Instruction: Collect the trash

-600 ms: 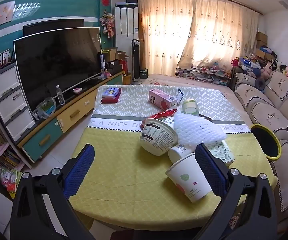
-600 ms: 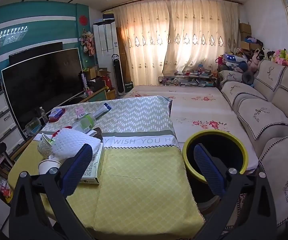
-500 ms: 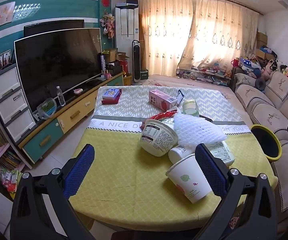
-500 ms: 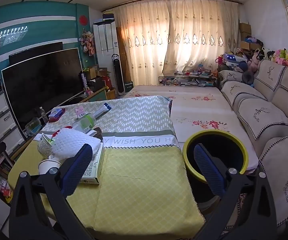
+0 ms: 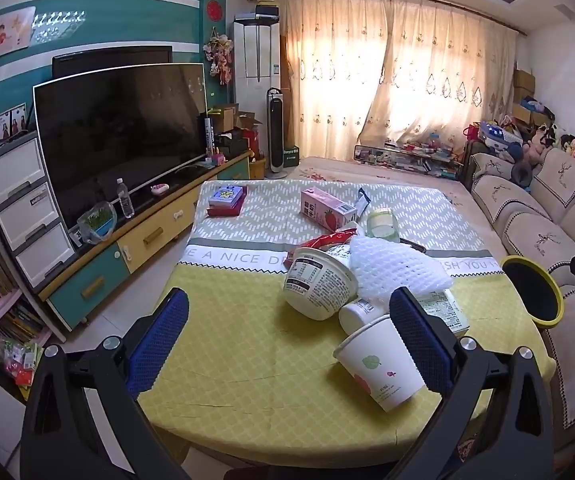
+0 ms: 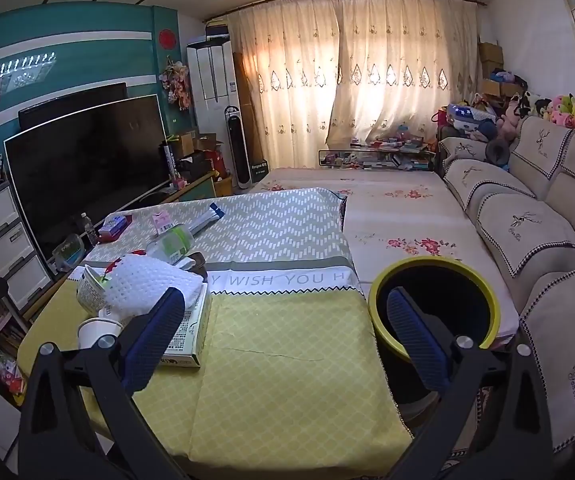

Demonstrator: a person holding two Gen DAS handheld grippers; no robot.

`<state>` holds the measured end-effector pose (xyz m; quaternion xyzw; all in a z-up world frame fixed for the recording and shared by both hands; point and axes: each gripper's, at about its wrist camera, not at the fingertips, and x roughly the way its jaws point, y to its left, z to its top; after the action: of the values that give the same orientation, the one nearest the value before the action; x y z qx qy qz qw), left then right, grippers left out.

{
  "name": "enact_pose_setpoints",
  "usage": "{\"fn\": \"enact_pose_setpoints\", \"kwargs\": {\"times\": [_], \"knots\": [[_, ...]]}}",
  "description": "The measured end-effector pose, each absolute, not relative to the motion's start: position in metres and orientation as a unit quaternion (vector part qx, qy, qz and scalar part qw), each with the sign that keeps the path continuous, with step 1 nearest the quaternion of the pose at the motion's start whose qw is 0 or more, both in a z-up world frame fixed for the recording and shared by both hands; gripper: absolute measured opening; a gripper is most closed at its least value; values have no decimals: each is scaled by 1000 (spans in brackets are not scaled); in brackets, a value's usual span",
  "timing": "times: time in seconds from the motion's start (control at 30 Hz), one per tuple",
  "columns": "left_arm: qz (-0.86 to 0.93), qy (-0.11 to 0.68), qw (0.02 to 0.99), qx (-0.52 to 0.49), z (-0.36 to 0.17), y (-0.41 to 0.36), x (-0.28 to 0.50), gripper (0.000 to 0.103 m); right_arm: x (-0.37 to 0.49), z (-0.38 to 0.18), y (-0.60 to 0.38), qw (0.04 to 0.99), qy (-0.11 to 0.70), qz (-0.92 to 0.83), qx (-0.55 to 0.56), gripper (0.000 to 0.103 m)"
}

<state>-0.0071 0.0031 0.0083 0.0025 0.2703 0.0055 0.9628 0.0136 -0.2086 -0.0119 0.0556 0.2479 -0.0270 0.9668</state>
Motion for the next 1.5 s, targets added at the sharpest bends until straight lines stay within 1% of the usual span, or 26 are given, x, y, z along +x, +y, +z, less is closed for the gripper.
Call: {"fn": "enact_pose_setpoints", "kwargs": {"times": [1.5], "knots": [[-1, 280, 960, 9, -3, -6, -1, 99, 18, -17, -211, 964, 257, -25, 65, 97]]}}
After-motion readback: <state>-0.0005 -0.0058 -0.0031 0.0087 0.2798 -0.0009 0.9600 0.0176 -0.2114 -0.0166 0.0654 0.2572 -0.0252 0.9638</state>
